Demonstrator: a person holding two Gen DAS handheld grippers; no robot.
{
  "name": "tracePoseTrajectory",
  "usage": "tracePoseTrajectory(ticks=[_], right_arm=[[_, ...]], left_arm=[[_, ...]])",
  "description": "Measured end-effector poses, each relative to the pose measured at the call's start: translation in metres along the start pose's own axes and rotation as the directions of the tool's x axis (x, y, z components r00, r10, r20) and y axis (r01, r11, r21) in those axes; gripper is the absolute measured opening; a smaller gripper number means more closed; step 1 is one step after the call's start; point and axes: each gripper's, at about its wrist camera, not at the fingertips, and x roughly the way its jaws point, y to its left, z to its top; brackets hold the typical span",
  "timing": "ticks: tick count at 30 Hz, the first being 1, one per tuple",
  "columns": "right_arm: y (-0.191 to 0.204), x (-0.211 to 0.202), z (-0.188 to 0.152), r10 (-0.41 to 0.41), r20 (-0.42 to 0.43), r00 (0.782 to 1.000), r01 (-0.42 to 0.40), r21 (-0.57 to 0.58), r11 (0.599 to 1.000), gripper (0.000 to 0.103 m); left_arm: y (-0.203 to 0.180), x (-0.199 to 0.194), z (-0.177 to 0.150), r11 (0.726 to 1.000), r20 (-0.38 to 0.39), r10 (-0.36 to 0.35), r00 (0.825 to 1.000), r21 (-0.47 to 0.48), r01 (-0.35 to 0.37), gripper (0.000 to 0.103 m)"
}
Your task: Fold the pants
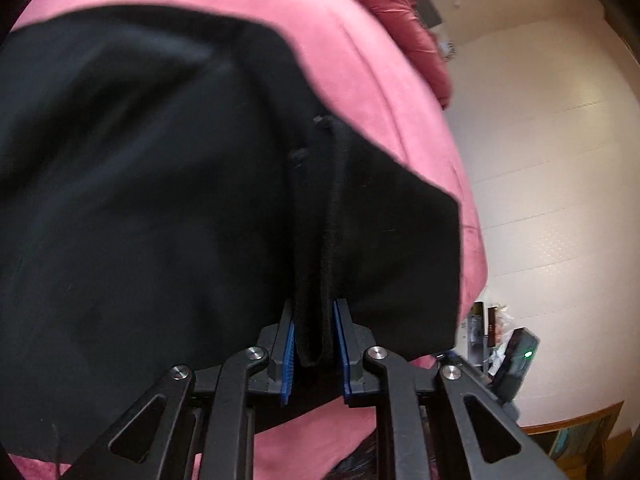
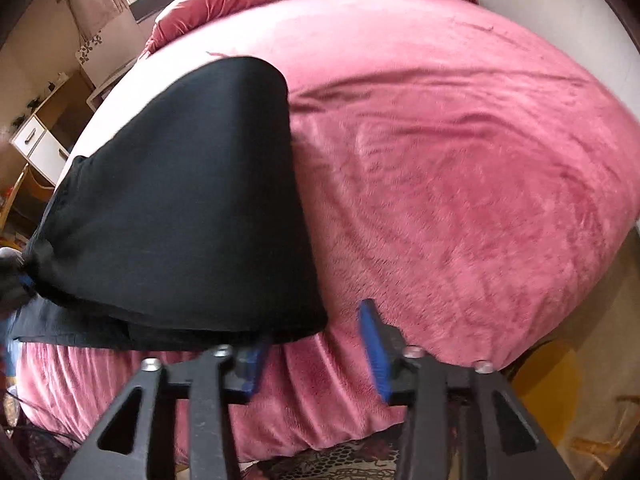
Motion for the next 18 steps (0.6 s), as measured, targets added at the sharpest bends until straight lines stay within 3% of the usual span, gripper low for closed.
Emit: tracePoseTrajectory(ticks=[5,10,14,18], right_arm=[[-0.002,-0.003,0.002,0.003,-0.039,0.999,-0.004,-0.020,1.000,0.056],[-0.007,-0.039,-0.009,0.038,-0.102,0.994,-0.051,-0.126,0.991,0.056],[-0.010,-0.085,0.007,0.128,-0.017,0.992,-0.130,-0.143,0.981,0.043],[0.025,-0.089,0.040,0.163,0.067,0.984,-0.146,-0.203,0.968,0.043]], left_arm=[[-0.001,0.001,0.002,0.999,0.000,0.025,1.000,0.030,-0.025,0.018],[-0.026,0.008,-0.001,0.994,0.014,0.067,0.998,0.088,-0.068,0.019],[-0.037,0.012,0.000,0.986,0.030,0.092,0.995,0.136,-0.095,0.018],[-0.052,0.012,-0.010,0.985,0.030,0.090,0.995,0.144,-0.094,0.018]])
